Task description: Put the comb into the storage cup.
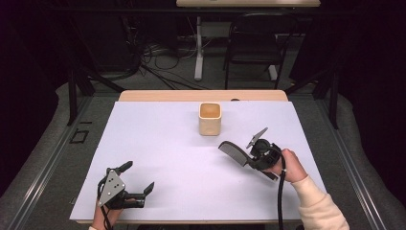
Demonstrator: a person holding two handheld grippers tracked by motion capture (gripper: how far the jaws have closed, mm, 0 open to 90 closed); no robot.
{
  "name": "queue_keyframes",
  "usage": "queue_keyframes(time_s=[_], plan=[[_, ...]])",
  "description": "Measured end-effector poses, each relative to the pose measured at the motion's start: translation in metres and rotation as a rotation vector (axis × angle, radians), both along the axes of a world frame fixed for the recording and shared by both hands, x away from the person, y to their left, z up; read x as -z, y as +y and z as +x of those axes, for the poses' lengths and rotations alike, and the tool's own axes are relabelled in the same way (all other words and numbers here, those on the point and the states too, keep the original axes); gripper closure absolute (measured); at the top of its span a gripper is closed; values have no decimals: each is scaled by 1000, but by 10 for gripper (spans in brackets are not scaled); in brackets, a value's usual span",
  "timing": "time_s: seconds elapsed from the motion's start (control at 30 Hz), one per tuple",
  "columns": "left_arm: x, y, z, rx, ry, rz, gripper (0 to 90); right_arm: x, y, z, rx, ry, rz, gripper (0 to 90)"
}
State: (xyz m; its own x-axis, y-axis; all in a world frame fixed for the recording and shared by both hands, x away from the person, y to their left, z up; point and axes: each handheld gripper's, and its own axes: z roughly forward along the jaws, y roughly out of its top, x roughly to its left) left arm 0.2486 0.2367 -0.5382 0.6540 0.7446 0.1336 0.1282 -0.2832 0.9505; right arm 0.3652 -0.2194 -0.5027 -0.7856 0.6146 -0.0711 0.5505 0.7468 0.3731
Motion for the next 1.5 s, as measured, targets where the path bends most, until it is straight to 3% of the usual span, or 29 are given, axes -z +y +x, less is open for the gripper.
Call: queue_keyframes(time_s=[0.4, 0.63, 0.97, 1.5], plan=[[0, 0, 0, 3, 2, 0, 2, -6, -8, -3, 14, -16, 28, 719], [0, -1, 0, 9, 8, 2, 3, -9, -12, -5, 19, -48, 68, 719], [0, -1, 0, 8, 7, 1, 3, -12, -16, -7, 35, -52, 82, 719], [1, -1, 0, 4, 11, 1, 2, -17, -21, -8, 52, -110, 130, 719]])
